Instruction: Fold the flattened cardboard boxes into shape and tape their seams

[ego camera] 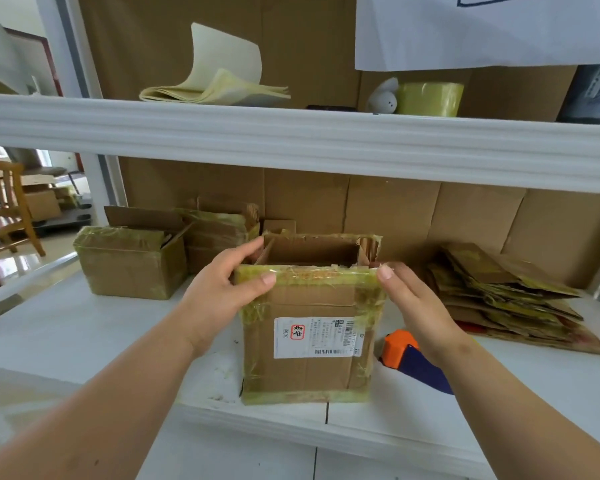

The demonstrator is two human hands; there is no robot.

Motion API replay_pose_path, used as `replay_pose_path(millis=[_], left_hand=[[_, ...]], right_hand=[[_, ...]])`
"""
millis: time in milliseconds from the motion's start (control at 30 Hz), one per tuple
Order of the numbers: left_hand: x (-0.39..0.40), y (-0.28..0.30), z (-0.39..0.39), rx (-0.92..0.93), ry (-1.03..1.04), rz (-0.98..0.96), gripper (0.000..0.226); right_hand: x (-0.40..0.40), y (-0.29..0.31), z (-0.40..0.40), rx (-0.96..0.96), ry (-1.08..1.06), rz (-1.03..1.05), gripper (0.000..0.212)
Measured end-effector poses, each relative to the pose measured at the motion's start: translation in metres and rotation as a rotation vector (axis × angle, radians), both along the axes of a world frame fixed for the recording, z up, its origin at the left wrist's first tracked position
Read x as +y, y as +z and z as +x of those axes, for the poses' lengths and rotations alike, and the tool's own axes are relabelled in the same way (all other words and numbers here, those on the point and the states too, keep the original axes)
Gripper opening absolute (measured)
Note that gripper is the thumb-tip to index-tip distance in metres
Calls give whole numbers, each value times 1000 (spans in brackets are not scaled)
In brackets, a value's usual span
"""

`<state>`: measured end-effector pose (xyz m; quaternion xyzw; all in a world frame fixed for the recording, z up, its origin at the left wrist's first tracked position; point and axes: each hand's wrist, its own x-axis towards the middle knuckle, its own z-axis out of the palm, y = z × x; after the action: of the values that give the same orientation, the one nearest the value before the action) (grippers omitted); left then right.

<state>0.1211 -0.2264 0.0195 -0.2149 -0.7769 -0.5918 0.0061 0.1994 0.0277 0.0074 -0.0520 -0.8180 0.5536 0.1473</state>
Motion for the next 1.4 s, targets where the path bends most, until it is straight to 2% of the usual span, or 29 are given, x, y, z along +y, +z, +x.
replay_pose_path(millis=[100, 200, 267, 367, 533, 767, 933, 1067, 1167, 1233, 1333, 1400], left_hand=[[13, -5, 0, -48, -21, 76, 48], [19, -7, -2, -130, -28, 68, 26], [17, -6, -10, -157, 26, 27, 17], [16, -1, -19, -170, 101, -45, 20], [14, -6, -26, -125, 81, -176, 17], [17, -1, -47, 52, 171, -303, 56], [14, -1, -64, -58, 60, -330, 101], [14, -2, -76, -127, -90, -248, 117], [17, -4, -81, -122, -157, -218, 112], [16, -6, -84, -87, -175, -212, 101], [9, -10, -86, -11, -189, -284, 72], [5, -15, -87, 30, -195, -346, 51]], right_hand=[[4, -3, -8, 25, 22, 97, 44], [12, -9, -17, 37, 17, 220, 56], [14, -9, -20, 41, 1, 246, 55], [15, -8, -22, 71, -6, 267, 51], [21, -13, -26, 81, -7, 300, 36], [19, -17, -33, 72, -123, 192, 59], [16, -16, -37, 81, -185, 144, 101], [14, -8, -41, 0, -111, 126, 114], [14, -4, -41, -38, -64, 114, 104], [16, -6, -41, -27, -69, 122, 86], [18, -13, -41, -15, -79, 225, 49], [17, -18, -41, -5, -93, 300, 49]])
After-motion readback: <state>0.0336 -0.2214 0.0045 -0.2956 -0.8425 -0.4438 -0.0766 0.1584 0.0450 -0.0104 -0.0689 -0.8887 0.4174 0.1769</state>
